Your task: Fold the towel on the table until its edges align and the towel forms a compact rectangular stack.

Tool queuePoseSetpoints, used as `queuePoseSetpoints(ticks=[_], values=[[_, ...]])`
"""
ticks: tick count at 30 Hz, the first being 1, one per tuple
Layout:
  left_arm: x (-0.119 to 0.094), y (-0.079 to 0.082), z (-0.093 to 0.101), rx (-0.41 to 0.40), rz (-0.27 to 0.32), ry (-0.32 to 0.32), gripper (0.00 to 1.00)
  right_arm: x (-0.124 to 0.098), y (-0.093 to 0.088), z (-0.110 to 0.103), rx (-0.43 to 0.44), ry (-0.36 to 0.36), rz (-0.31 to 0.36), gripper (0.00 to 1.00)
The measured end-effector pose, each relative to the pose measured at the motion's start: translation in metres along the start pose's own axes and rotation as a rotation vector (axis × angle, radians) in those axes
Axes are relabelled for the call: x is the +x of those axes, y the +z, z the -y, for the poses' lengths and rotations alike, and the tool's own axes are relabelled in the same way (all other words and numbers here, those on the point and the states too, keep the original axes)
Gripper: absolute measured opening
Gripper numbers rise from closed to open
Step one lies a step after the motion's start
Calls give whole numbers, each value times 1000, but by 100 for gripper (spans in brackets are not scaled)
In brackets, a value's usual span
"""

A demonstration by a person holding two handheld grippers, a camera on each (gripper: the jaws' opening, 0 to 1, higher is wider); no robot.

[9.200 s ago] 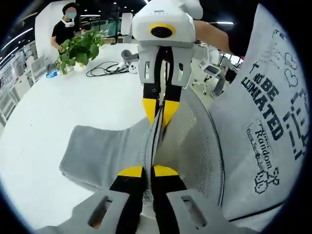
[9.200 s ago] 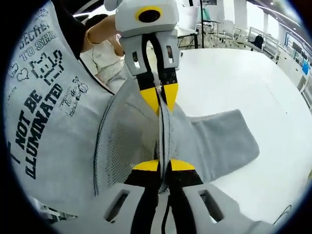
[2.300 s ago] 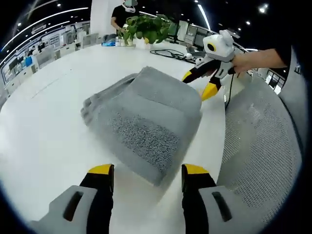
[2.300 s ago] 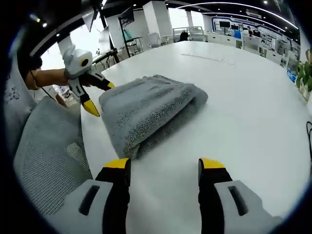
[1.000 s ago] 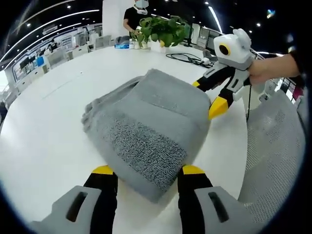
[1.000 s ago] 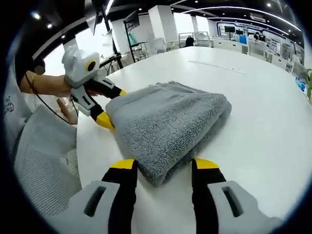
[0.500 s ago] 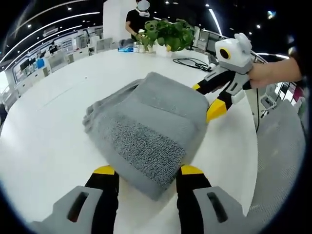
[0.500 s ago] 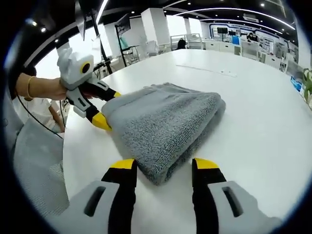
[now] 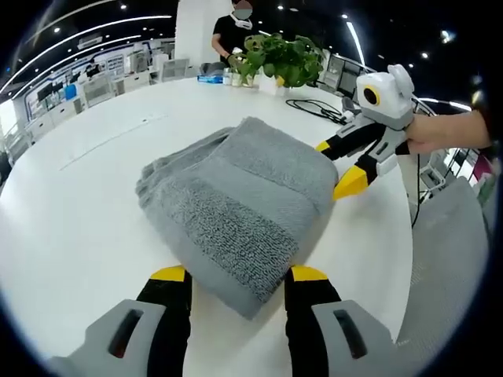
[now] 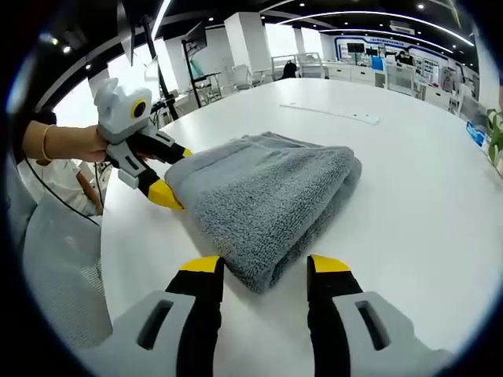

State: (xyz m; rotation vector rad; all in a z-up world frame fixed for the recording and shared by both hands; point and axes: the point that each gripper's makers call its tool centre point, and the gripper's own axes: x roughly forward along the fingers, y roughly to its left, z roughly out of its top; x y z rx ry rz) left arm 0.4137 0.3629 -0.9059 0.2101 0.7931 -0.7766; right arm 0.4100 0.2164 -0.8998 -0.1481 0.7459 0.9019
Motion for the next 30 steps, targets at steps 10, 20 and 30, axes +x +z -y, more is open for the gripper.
queuePoseSetpoints(ticks=[10,20,30], values=[[-22,1,-2,-45,41,37,49,-22,-3,-4,21,-17,10,43],[-47,-7,9,-115,98,75,49,-44,-11,-9,56,-50,35,44],[-75,-17,12,-162,180,135,49,-63,-15,-21,126,-63,111,47]])
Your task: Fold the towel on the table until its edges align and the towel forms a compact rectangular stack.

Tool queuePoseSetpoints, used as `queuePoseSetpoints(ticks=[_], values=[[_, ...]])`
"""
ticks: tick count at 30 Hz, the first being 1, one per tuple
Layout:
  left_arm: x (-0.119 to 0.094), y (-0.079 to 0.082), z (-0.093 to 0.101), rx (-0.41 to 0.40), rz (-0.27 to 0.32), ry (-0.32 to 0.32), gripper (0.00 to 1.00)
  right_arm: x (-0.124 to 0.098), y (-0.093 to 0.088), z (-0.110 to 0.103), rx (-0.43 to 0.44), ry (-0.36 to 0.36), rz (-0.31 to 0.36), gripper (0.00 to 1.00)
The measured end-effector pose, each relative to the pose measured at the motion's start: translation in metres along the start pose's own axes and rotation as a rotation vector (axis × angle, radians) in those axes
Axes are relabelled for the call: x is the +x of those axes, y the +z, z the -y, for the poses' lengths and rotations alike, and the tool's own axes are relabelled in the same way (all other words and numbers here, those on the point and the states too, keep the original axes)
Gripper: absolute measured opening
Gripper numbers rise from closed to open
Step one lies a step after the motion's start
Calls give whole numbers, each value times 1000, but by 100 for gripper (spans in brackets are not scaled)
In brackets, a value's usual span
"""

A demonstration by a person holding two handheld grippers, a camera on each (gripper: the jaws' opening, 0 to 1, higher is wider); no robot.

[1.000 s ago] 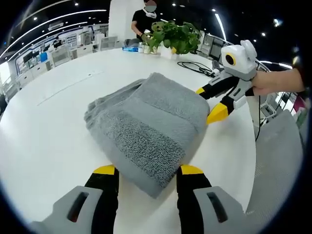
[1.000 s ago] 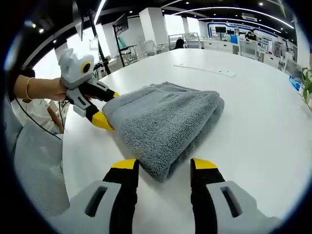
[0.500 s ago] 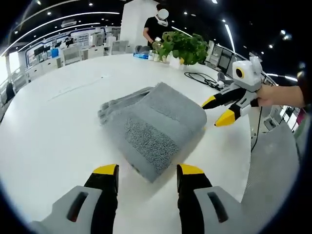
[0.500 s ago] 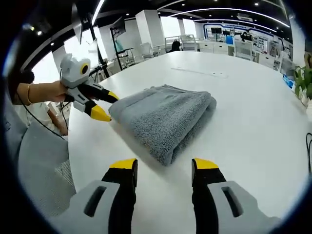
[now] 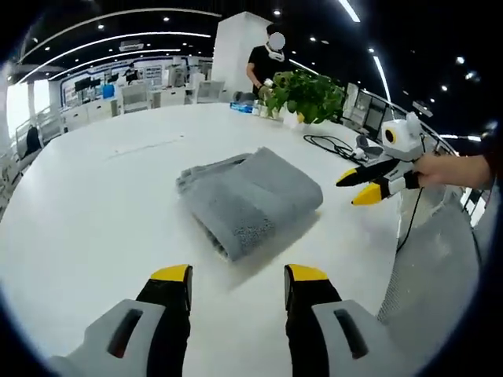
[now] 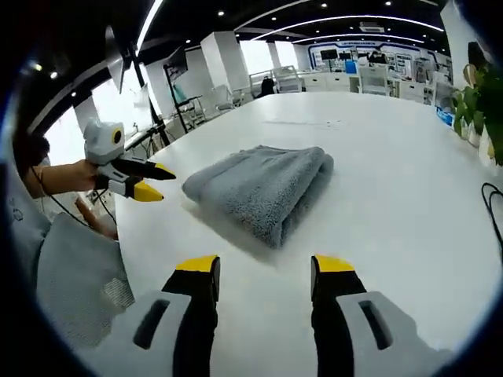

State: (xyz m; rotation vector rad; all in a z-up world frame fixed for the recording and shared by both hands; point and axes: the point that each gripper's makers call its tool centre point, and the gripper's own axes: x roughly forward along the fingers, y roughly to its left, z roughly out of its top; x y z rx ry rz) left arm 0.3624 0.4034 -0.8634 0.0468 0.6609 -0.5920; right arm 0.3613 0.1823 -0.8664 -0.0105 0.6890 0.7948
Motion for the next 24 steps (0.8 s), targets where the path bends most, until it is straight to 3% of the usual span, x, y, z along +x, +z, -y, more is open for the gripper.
queuePoseSetpoints(ticks=[4,7,10,16,24], values=[[-6,2,5,-18,35,-4,51,-5,1,-8,6,2,34,48],[-10,12,6,-101,112,3,58,-6,-3,-12,10,-3,22,49],[-15,16,11,-90,138,-4,60,-8,-7,-14,9,-6,23,50],[-21,7,13,-77,131,19,67,-13,-14,-20,-21,-44,12,49],[-30,2,20,-97,143,13,68,-19,-11,-31,-25,-64,79,53]])
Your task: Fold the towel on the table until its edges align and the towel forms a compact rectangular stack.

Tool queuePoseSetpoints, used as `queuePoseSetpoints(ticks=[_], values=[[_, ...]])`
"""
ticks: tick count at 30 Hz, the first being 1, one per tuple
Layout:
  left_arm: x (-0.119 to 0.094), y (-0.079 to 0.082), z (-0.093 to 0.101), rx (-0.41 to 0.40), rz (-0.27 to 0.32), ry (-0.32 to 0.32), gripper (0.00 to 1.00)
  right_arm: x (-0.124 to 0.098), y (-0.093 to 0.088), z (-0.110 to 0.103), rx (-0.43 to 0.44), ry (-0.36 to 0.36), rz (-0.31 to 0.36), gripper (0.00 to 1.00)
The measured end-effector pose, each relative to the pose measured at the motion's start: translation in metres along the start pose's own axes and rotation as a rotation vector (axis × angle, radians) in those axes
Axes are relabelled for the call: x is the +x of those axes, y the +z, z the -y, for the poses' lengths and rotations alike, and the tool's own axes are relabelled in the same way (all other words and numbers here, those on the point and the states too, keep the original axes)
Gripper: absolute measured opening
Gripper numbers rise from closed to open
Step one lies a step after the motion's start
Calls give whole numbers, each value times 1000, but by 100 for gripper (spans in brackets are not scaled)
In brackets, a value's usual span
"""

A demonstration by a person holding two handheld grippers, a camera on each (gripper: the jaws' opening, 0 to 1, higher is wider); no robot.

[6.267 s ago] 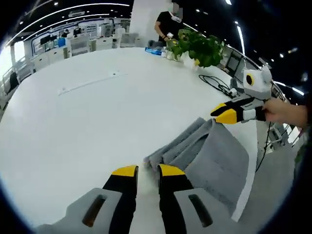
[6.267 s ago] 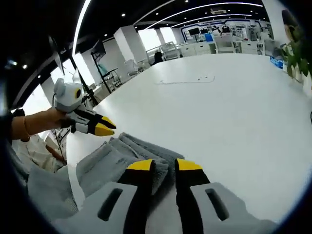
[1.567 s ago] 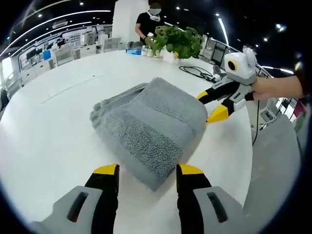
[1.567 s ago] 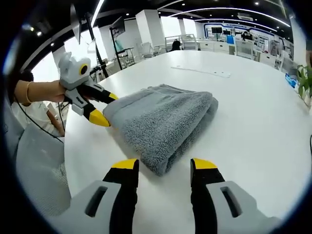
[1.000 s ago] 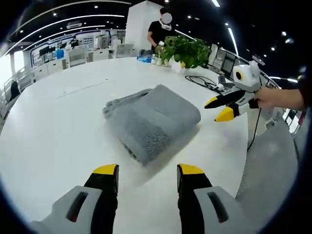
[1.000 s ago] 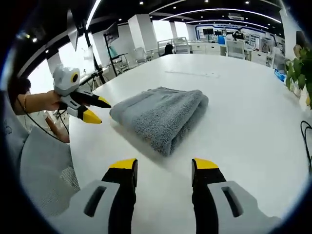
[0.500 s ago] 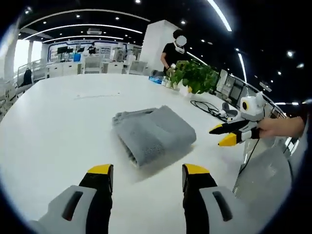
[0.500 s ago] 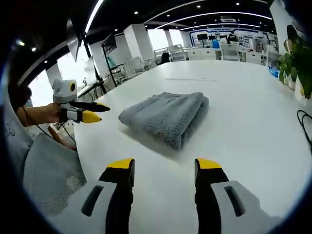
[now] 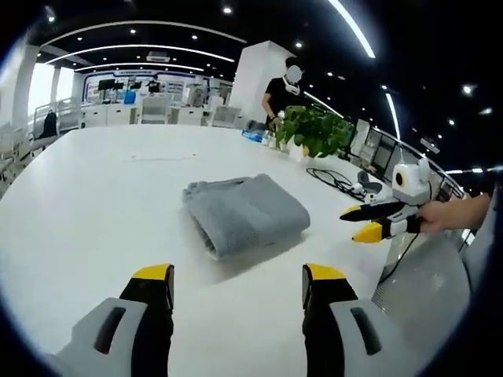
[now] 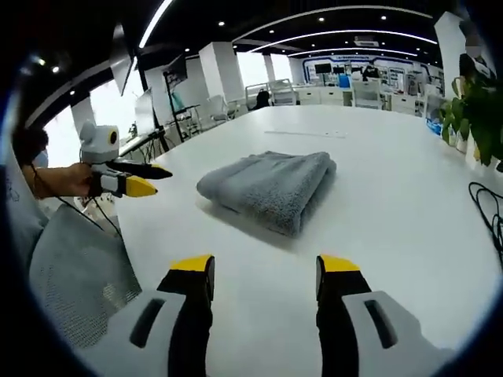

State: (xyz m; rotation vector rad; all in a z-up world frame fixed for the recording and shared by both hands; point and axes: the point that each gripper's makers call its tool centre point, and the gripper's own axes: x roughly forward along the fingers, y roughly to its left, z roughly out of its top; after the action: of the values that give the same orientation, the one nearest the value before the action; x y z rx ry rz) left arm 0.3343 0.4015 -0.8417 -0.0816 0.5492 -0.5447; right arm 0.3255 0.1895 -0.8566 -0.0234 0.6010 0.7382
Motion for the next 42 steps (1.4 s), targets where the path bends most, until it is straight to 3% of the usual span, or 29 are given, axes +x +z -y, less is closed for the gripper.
queuePoseSetpoints(ticks=[7,13,42], values=[[0,-1,13,-10,24,-15,70,-1,-3,-8,-14,-15,33,57],[-1,-2,19,5,40,-18,82,-4,-5,-9,-18,-16,36,59],[3,-10,26,-29,23,-32,83,1,-9,-15,-20,-3,14,59]])
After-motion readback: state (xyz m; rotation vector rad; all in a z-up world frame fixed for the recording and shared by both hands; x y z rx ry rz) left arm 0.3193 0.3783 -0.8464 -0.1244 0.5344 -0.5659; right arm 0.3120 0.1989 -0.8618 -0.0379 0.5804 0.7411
